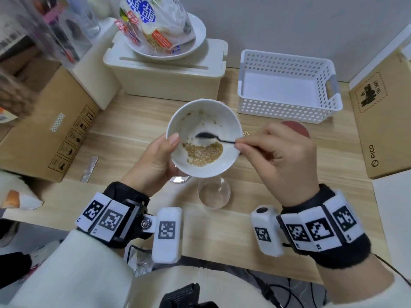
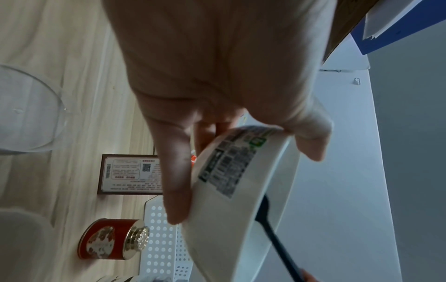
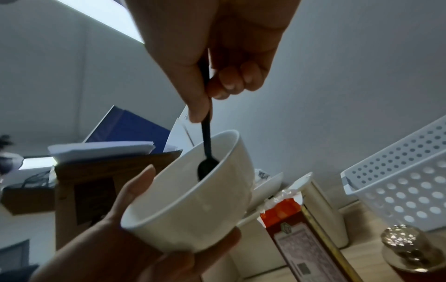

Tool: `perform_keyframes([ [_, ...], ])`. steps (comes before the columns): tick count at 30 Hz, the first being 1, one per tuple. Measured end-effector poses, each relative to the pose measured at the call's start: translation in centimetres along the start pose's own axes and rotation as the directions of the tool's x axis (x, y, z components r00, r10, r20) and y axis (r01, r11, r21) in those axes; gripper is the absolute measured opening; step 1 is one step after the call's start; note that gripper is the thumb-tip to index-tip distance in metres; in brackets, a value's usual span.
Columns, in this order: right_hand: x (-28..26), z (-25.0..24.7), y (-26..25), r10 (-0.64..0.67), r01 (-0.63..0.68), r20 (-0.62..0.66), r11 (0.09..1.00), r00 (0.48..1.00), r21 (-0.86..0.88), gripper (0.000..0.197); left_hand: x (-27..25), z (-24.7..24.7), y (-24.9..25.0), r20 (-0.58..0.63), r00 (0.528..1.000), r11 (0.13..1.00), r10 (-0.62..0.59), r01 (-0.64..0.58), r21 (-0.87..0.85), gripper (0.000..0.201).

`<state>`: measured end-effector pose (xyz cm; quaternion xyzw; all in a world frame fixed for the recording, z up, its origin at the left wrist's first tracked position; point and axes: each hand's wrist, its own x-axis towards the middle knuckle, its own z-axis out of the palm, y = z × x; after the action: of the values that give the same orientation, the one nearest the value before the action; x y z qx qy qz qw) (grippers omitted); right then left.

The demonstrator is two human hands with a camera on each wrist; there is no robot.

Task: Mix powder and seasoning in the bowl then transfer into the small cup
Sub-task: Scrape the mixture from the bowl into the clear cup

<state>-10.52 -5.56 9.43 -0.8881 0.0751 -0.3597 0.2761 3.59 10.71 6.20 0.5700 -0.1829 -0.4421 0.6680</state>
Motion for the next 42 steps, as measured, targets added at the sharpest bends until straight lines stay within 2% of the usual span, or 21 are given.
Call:
perform_keyframes([
  [3, 0.9, -0.1, -0.3, -0.010, 0.005, -0.122, 0.999, 0.992, -0.044, 0.005, -0.2, 0.3, 0.2, 0.024, 1.000, 1.000, 0.000, 0.000, -0.001, 0.084],
  [4, 1.1, 0.1, -0.4, -0.014, 0.010, -0.102, 0.999, 0.995, -0.042, 0.005, -0.2, 0.5, 0.3, 0.031, 1.000, 1.000, 0.003, -0.003, 0.000, 0.085],
  [8, 0.5, 0.2, -0.7, -0.025, 0.016, 0.112, 0.997, 0.993, 0.081, 0.005, -0.2, 0.6, 0.7, 0.049, 0.999, 1.000, 0.014, -0.015, 0.016, 0.098],
  [9, 0.5, 0.1, -0.8, -0.022, 0.013, 0.102, 0.996, 0.995, 0.083, 0.005, -0.2, 0.5, 0.8, 0.049, 0.999, 1.000, 0.017, -0.018, 0.019, 0.097],
  [12, 1.1, -0.2, -0.7, -0.028, 0.028, -0.032, 0.999, 0.999, 0.023, 0.006, -0.1, 0.4, 0.8, 0.051, 0.998, 0.999, 0.021, -0.024, 0.044, 0.093],
  [13, 1.1, 0.0, -0.7, -0.041, 0.041, -0.029, 0.999, 0.999, 0.010, 0.007, -0.1, 0.4, 0.7, 0.048, 0.999, 0.998, 0.022, -0.024, 0.054, 0.095],
  [17, 0.2, 0.4, -0.9, -0.032, 0.026, 0.127, 0.999, 0.991, 0.047, 0.011, -0.1, 0.1, 0.6, 0.018, 0.999, 0.998, 0.027, -0.028, 0.052, 0.098],
  [21, 0.1, 0.4, -0.9, -0.017, 0.015, 0.042, 0.999, 0.999, 0.042, 0.008, 0.0, 0.0, 0.5, 0.014, 1.000, 0.999, 0.024, -0.024, 0.046, 0.092],
  [25, -0.2, 0.7, -0.9, -0.002, -0.002, 0.094, 0.999, 0.996, 0.043, 0.009, 0.1, -0.1, 0.5, 0.019, 1.000, 0.999, 0.024, -0.025, 0.038, 0.085],
  [29, -0.1, 0.5, -0.7, -0.005, 0.003, 0.035, 0.999, 0.999, 0.045, 0.006, 0.1, -0.2, 0.4, 0.040, 0.999, 1.000, 0.017, -0.017, 0.013, 0.087],
  [32, -0.2, 0.6, -0.8, -0.007, 0.002, 0.089, 0.999, 0.996, 0.049, 0.009, 0.1, -0.1, 0.4, 0.043, 0.999, 1.000, 0.007, -0.008, 0.012, 0.087],
  [35, 0.1, 0.5, -1.0, -0.005, 0.002, 0.032, 0.996, 0.999, 0.092, 0.006, 0.2, 0.1, 0.5, 0.049, 0.999, 1.000, 0.005, -0.006, 0.025, 0.088],
  [37, 0.3, 0.7, -1.1, -0.019, 0.018, 0.009, 0.998, 1.000, 0.055, 0.006, 0.2, 0.3, 0.3, 0.065, 0.998, 1.000, 0.006, -0.007, 0.019, 0.090],
  [39, 0.3, 0.7, -1.0, -0.017, 0.015, 0.075, 0.999, 0.997, 0.031, 0.008, 0.3, 0.4, 0.2, 0.052, 0.999, 1.000, -0.001, 0.001, 0.002, 0.096],
  [42, 0.1, 0.1, -0.9, 0.022, -0.031, 0.167, 0.998, 0.986, 0.055, 0.010, 0.4, 0.2, -0.1, 0.015, 1.000, 1.000, -0.007, 0.007, -0.004, 0.093],
])
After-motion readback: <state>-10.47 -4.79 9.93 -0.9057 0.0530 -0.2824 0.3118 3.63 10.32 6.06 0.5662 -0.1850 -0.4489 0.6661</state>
